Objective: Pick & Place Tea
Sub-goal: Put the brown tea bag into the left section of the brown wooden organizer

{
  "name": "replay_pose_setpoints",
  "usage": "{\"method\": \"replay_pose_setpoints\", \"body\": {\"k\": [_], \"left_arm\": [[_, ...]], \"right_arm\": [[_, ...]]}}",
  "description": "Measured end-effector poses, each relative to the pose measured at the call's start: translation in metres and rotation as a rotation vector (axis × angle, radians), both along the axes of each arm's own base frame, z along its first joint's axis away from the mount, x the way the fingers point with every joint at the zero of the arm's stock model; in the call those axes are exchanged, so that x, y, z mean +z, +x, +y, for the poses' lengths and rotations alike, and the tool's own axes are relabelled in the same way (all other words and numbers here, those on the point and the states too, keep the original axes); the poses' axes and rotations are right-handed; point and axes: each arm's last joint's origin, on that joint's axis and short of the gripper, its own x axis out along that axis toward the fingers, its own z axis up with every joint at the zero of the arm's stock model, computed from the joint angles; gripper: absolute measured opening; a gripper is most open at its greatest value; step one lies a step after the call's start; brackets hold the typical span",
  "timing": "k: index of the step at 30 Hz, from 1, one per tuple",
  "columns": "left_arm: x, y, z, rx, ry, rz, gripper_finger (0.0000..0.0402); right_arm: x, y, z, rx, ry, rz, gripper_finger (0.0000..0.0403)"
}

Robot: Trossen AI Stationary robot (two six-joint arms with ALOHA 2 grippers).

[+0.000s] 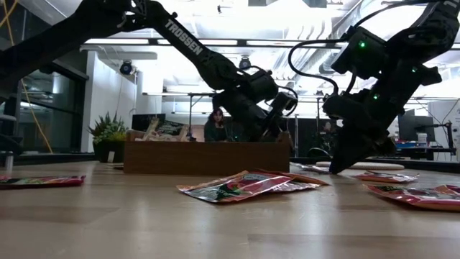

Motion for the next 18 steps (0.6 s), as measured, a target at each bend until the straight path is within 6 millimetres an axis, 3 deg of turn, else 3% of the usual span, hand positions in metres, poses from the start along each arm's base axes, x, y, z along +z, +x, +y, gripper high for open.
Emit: {"method": "replay_pose_setpoints", "body": {"k": [11,14,18], "left_arm": [[0.0029,0.0049,-0.0056,-0.025,-0.010,-0.048,0.0159],[0.0027,0.0048,-0.0050,-0.016,-0.001,-0.043,0.0136],[0.0025,0.0048,-0.0046,-0.014,0.008,-0.043,0.0069]], "right_arm": [[0.0001,0.0001,-0.0002,-0.001,-0.006,-0.001,0.0000],[0.0001,0.0002,-0.0002,-0.002,-0.007,-0.002,0.0000],[0.0001,0.0002,-0.0002,-0.002,-0.008,-0.002,0.0000]]}}
